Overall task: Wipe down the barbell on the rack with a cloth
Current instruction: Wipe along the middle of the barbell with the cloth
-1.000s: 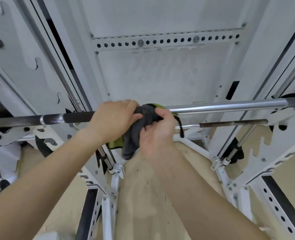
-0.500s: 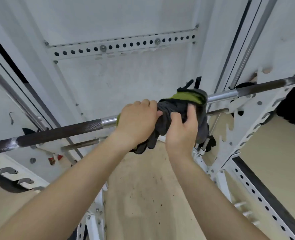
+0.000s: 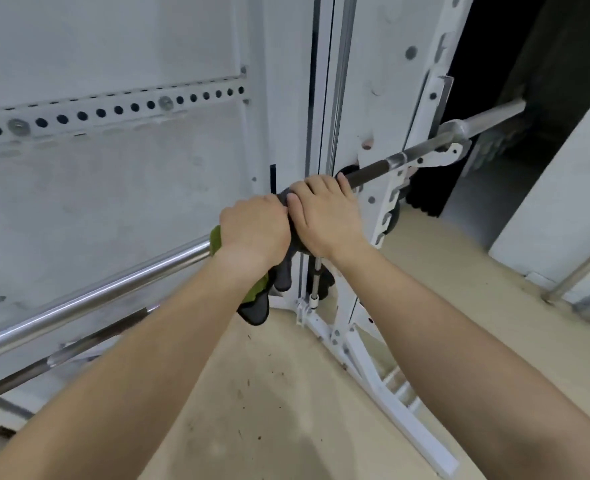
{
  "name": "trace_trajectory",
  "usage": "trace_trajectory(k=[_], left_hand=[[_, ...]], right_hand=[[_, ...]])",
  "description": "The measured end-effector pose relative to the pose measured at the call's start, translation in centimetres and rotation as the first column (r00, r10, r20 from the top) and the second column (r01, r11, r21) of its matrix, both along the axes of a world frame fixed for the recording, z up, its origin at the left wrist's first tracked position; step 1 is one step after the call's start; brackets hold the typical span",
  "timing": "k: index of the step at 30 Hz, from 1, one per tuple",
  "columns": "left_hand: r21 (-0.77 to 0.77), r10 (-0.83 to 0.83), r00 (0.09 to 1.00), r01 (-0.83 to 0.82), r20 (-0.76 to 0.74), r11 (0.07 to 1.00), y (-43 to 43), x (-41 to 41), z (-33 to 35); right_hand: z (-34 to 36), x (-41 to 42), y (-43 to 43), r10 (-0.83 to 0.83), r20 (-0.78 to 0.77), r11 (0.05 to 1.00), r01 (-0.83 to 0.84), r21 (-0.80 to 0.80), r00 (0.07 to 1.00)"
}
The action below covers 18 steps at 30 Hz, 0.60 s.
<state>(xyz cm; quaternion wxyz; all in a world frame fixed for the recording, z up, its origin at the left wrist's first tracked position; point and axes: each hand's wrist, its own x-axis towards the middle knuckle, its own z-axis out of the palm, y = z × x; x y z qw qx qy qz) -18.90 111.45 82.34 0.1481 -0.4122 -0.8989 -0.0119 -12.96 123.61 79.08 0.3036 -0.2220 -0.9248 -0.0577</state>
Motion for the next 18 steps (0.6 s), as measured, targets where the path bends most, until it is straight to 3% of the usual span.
trace_trajectory(k=[10, 18], left_hand=[[0.056, -0.018, 0.991, 0.026, -0.134, 0.998, 15.6, 1.8, -1.0], [0.022, -0.045, 0.987, 0.049, -0.153, 0.999, 30.4, 3.9, -0.6]], right_hand=[[-1.0, 2.0, 18.3, 0.095, -0.095, 0.956, -0.064, 0.286, 0.991], [-0.2, 4.8, 32.2, -0.024, -0.061, 0.960, 0.040, 0.277, 0.998]])
